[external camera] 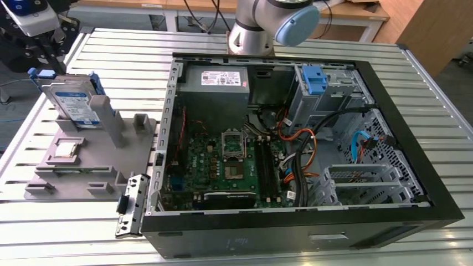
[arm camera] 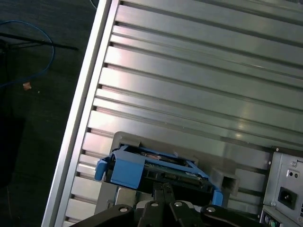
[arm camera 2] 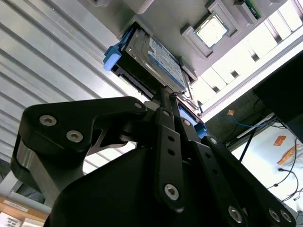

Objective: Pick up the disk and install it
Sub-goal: 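Pick up the disk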

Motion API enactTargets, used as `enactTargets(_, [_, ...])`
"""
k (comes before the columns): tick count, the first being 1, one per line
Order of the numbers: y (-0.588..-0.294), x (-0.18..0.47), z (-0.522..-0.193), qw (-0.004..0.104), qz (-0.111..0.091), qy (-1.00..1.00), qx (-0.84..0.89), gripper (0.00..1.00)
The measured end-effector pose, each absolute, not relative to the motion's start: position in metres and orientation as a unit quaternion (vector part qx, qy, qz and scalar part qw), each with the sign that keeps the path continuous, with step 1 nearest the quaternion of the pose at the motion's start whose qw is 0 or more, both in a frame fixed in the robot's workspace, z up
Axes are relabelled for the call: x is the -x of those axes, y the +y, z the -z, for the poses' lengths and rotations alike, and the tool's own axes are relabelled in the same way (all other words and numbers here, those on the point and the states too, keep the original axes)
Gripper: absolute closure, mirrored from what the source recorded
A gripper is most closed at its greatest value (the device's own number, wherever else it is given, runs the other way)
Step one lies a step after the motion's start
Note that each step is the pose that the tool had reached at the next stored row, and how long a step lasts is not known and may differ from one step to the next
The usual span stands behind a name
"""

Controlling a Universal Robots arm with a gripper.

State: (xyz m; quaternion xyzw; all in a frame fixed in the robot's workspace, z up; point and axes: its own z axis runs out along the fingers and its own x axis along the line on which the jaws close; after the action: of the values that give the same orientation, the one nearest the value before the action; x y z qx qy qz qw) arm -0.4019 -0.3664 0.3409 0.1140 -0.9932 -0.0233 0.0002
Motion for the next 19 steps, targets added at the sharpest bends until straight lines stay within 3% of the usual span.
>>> enactTargets(19, [-0.3664, 0.4019, -0.3396, 0.003, 0.025, -0.974, -0.227, 0.89])
